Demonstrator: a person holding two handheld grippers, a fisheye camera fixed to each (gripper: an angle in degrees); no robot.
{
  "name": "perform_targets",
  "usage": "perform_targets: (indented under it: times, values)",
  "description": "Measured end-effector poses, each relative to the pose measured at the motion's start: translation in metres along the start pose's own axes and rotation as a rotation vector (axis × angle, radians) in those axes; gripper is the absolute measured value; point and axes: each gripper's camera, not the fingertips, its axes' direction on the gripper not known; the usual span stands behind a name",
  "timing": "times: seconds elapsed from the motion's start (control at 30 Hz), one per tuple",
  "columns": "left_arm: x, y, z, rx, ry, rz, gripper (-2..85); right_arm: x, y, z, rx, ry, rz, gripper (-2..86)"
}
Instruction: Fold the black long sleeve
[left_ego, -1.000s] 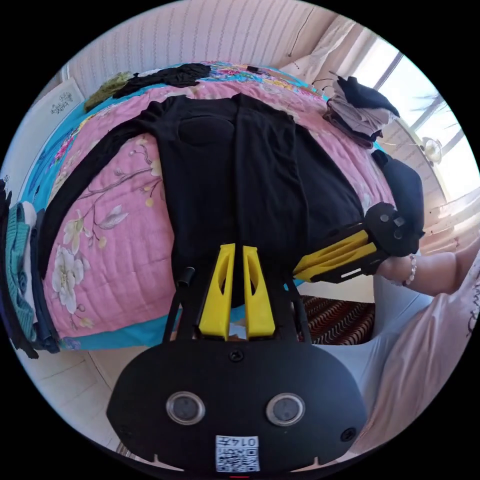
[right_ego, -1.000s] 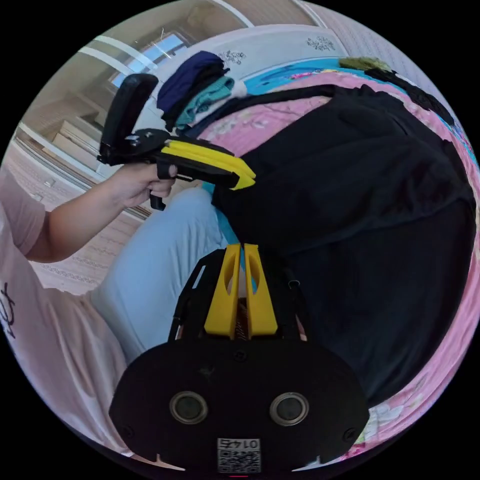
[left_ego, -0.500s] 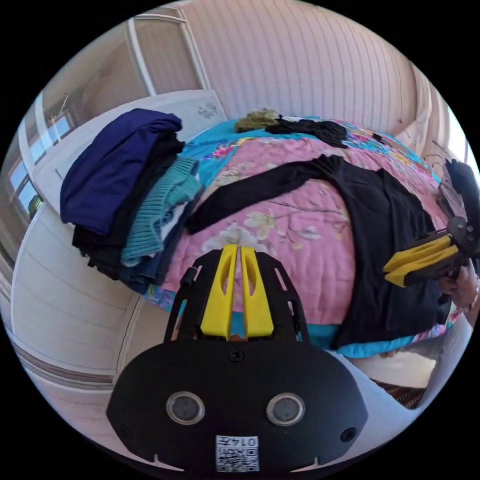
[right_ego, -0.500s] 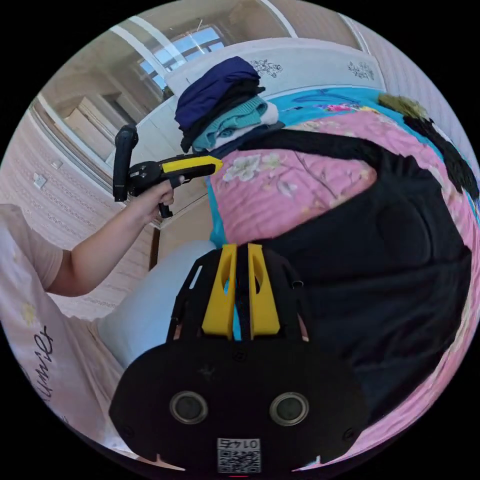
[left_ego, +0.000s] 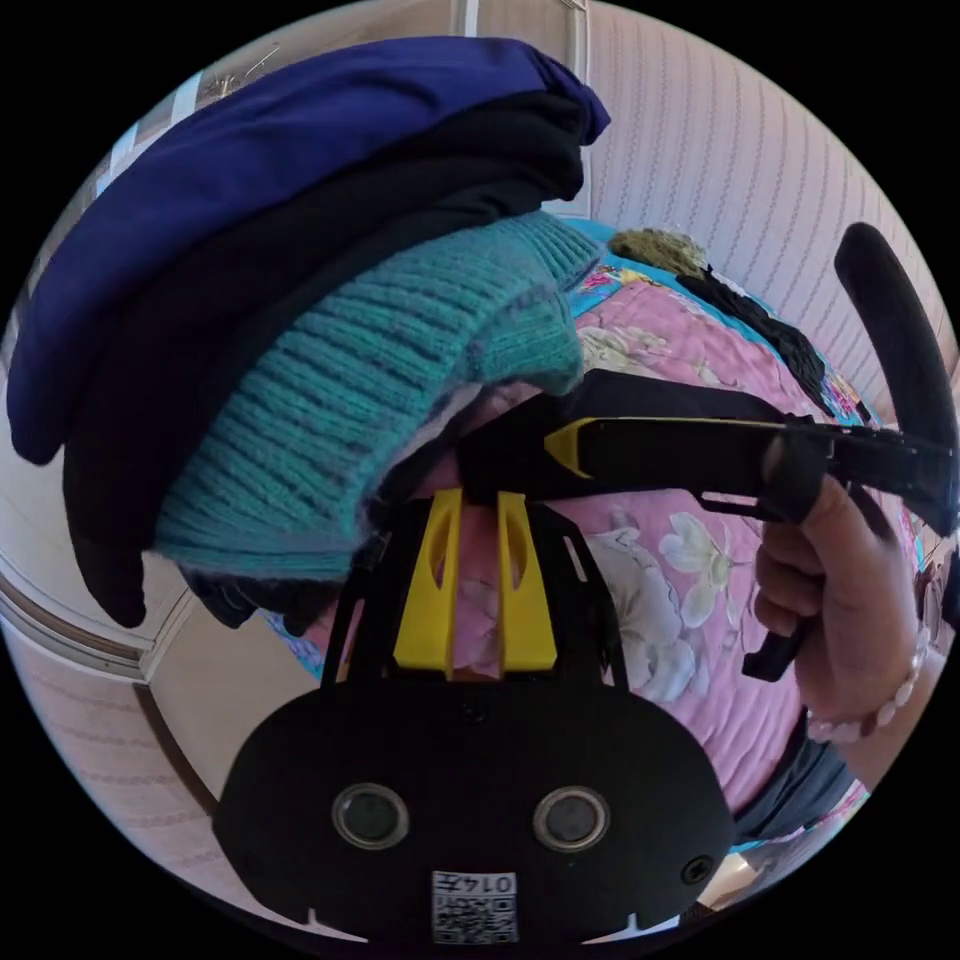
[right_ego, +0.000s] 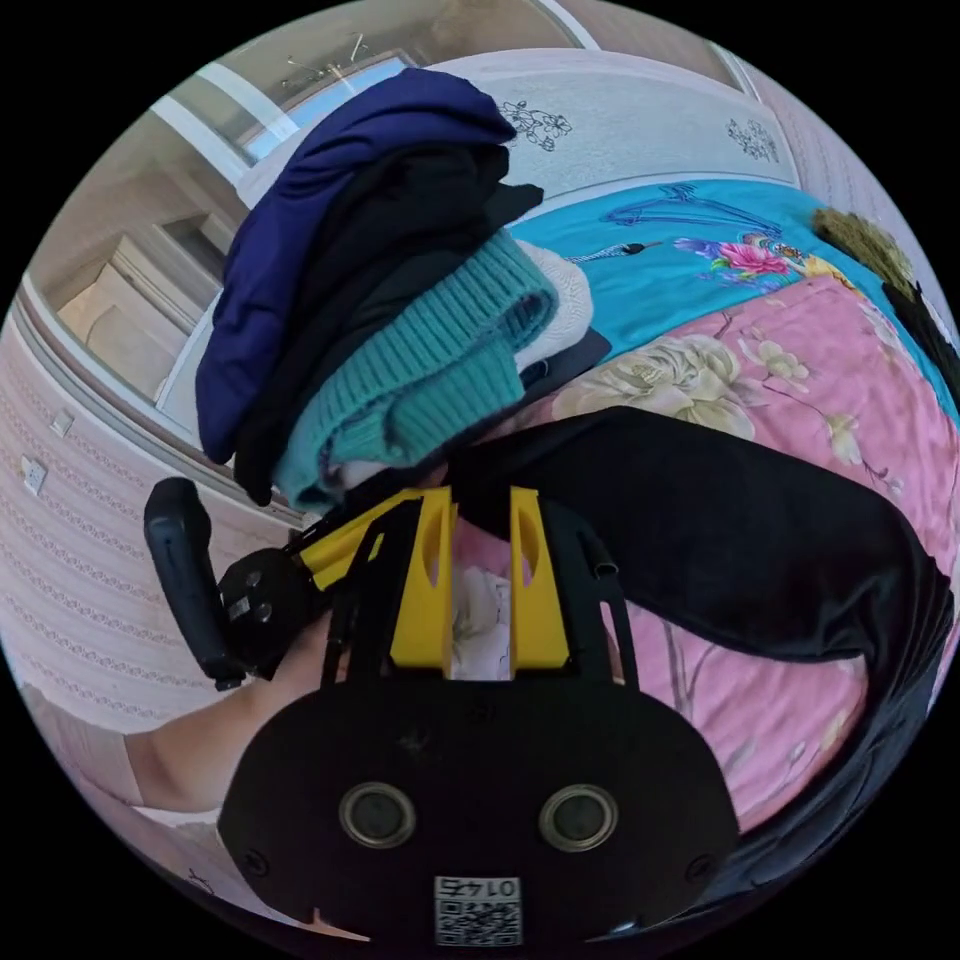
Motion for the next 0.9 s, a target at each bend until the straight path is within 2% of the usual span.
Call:
perform_targets:
  times: [0.1, 0.2, 0.33, 0.4, 0.57, 0.7, 0.9]
  values:
    - [-0.006, 0.005, -0.004, 0.032, 0.055, 0.016, 1.9, 0.010, -0.006, 0.010, -0.024, -0.030, 0.066, 4.8]
    - [-0.005, 0.010, -0.018, 0.085, 0.058, 0.061, -0.6, 0.014, -0.002, -0.008, 0.000, -0.042, 0.039, 1.1]
    - [0.001, 0.020, -0.050, 0.165, 0.202, 0.092, -0.9, 0.024, 0.023, -0.070, 0.078, -0.109, 0.010, 0.1]
    - [0.018, 0.033, -0.081, 0.235, 0.331, 0.157, -1.0, 0.030, 0.047, -0.111, 0.155, -0.134, 0.008, 0.0]
    - [0.083, 0.064, -0.138, 0.331, 0.585, 0.349, -1.0, 0.060, 0.155, -0.255, 0.401, -0.130, 0.100, -0.2]
    - [0.150, 0.092, -0.165, 0.292, 0.822, 0.468, -1.0, 0.070, 0.239, -0.340, 0.495, -0.044, 0.181, -0.2]
    - [0.228, 0.124, -0.192, 0.246, 0.933, 0.659, -1.0, 0.066, 0.346, -0.426, 0.550, 0.106, 0.299, -0.1]
